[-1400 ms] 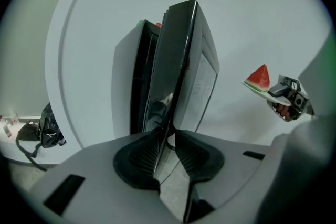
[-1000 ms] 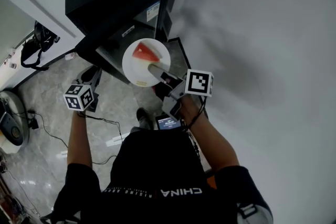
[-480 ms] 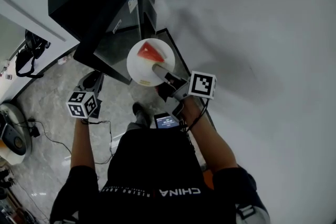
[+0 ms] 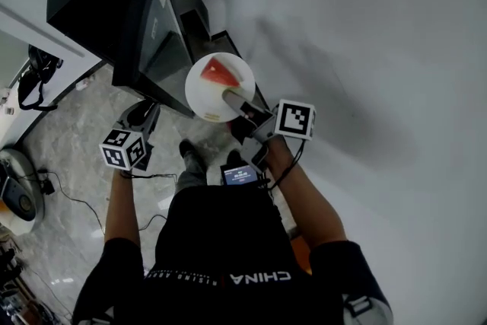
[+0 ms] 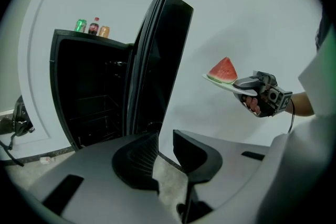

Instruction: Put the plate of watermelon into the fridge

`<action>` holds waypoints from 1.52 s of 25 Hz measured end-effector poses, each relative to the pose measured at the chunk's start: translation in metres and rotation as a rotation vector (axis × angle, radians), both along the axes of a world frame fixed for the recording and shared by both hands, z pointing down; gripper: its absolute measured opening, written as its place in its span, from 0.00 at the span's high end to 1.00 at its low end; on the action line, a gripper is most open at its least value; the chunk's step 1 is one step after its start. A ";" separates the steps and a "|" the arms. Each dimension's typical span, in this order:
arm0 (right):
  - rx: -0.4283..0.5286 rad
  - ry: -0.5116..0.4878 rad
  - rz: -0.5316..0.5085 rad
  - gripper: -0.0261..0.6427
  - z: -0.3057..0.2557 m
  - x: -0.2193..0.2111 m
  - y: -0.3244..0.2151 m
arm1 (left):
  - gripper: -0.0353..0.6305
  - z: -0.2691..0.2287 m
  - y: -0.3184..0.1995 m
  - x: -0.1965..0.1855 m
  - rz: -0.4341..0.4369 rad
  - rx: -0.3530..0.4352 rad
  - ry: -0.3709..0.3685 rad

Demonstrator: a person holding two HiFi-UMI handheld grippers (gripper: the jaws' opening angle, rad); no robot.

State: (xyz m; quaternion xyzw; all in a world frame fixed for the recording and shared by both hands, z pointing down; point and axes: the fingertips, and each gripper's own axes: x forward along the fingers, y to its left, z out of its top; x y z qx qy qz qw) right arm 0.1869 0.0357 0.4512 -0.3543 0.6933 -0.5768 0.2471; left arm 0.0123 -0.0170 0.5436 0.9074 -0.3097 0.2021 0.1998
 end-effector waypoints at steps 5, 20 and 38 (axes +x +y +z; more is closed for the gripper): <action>0.004 -0.009 0.021 0.93 0.003 0.031 0.026 | 0.84 -0.002 0.022 0.060 0.111 0.026 -0.008; 0.027 -0.002 0.125 0.93 -0.024 0.094 0.076 | 0.84 -0.023 0.047 0.211 0.385 0.038 0.008; 0.035 0.006 0.084 0.93 -0.017 0.083 0.056 | 0.87 -0.058 0.013 0.159 0.112 0.086 0.142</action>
